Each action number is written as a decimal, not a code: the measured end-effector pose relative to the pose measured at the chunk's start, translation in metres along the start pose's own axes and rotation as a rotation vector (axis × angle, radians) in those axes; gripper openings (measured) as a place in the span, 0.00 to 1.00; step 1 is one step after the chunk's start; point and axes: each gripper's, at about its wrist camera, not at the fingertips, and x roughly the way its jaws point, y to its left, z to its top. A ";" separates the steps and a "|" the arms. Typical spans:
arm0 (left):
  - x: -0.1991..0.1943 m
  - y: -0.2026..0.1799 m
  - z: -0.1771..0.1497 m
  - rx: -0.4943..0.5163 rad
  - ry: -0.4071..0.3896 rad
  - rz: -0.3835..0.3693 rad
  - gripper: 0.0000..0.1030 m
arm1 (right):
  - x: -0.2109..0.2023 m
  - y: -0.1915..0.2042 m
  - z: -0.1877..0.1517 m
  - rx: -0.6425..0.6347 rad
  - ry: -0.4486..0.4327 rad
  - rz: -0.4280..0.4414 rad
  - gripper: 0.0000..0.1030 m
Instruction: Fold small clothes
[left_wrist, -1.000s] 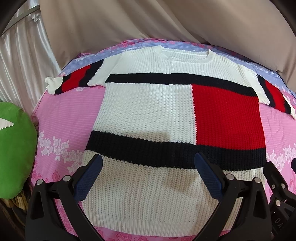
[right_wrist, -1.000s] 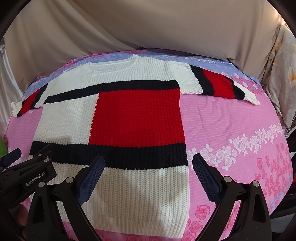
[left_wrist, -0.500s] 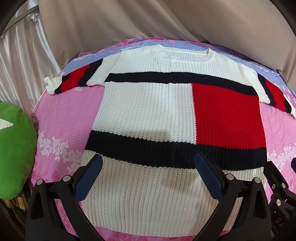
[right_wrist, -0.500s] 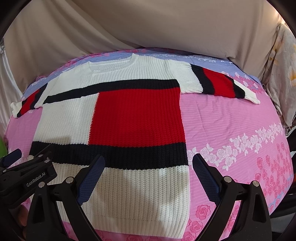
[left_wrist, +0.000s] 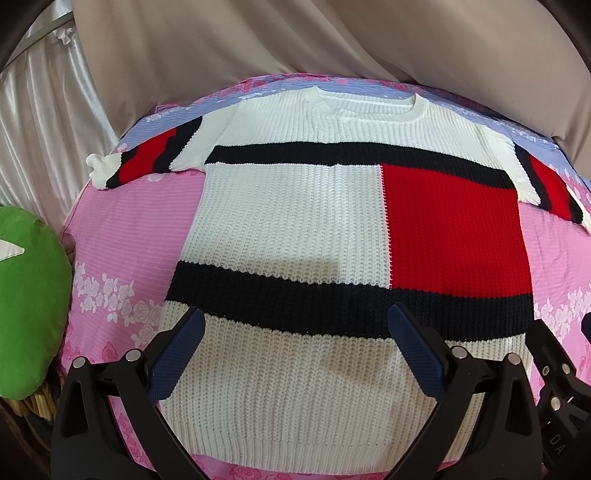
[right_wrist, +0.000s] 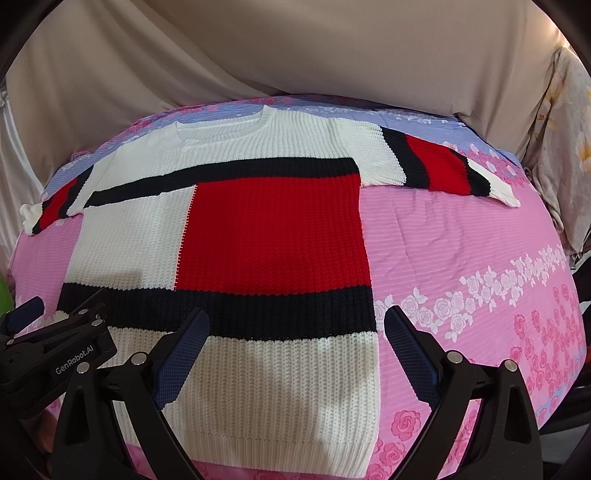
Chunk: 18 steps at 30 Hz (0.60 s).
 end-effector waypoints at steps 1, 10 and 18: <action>0.000 0.000 0.000 0.001 0.001 0.001 0.94 | 0.001 0.000 0.001 0.000 0.002 0.000 0.92; 0.004 -0.001 0.001 0.001 0.013 0.006 0.94 | 0.006 -0.001 0.001 0.004 0.013 0.005 0.92; 0.008 -0.007 0.000 0.010 0.025 0.005 0.95 | 0.013 -0.008 -0.002 0.024 0.035 0.011 0.92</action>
